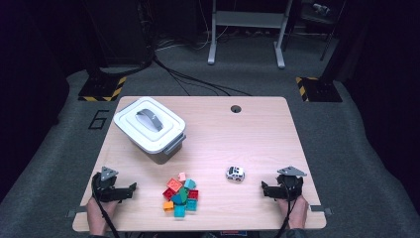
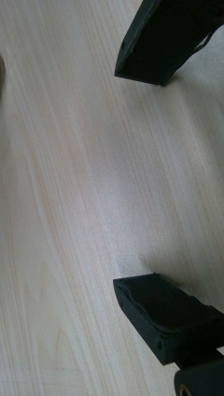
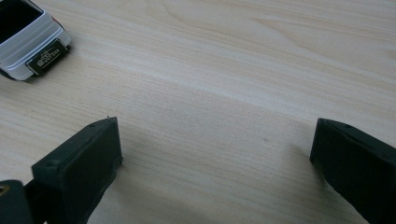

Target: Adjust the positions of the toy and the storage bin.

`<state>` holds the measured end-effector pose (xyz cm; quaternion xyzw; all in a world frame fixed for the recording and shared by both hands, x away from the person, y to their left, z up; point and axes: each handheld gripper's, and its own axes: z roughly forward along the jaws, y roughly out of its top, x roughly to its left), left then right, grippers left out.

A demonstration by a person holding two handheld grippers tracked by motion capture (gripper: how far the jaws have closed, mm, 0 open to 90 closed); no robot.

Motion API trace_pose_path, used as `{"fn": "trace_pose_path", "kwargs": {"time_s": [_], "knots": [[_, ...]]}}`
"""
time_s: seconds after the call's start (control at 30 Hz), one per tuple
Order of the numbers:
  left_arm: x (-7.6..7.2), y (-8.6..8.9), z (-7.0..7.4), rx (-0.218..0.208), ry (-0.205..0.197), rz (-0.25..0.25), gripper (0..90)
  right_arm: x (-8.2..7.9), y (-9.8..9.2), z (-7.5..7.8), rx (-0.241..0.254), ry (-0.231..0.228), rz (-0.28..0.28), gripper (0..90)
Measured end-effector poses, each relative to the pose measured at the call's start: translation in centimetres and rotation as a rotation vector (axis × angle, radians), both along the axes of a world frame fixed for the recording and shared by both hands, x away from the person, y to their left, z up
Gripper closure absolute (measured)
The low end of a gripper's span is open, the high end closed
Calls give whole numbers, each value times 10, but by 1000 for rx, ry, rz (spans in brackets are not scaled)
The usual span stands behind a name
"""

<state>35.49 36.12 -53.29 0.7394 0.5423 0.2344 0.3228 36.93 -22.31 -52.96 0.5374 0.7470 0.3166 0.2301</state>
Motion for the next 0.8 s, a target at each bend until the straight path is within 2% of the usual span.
{"fn": "trace_pose_path", "kwargs": {"time_s": [0.8], "knots": [[0, 0, 1, -1, 3, -2, 28, -1, 2, 0, -1, -5, 5, 11]]}}
